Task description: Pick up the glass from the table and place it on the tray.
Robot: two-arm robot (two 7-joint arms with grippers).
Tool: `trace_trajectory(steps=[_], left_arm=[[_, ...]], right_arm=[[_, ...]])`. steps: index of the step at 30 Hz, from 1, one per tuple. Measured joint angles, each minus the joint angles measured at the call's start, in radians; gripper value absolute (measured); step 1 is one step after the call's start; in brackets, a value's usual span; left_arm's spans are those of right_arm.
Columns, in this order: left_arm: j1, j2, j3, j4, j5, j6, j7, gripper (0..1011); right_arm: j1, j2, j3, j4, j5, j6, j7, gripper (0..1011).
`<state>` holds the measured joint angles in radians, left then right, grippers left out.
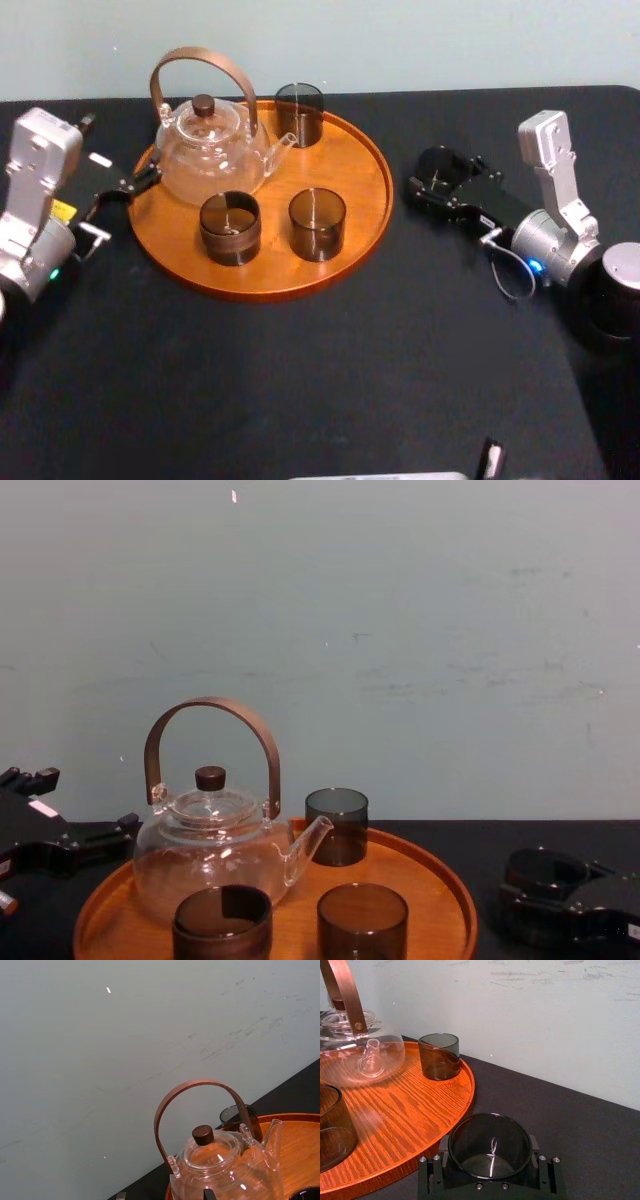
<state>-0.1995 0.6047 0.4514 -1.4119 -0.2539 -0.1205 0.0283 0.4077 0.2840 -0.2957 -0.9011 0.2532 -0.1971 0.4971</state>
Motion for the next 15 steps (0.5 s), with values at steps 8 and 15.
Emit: trace_trajectory(steps=[8, 15], left_arm=[[0.000, 0.000, 0.000, 0.000, 0.000, 0.000, 0.000, 1001], [0.000, 0.000, 0.000, 0.000, 0.000, 0.000, 0.000, 1001]], right_arm=[[-0.001, 0.000, 0.000, -0.001, 0.000, 0.000, 0.000, 905], [-0.001, 0.000, 0.000, -0.001, 0.000, 0.000, 0.000, 905]])
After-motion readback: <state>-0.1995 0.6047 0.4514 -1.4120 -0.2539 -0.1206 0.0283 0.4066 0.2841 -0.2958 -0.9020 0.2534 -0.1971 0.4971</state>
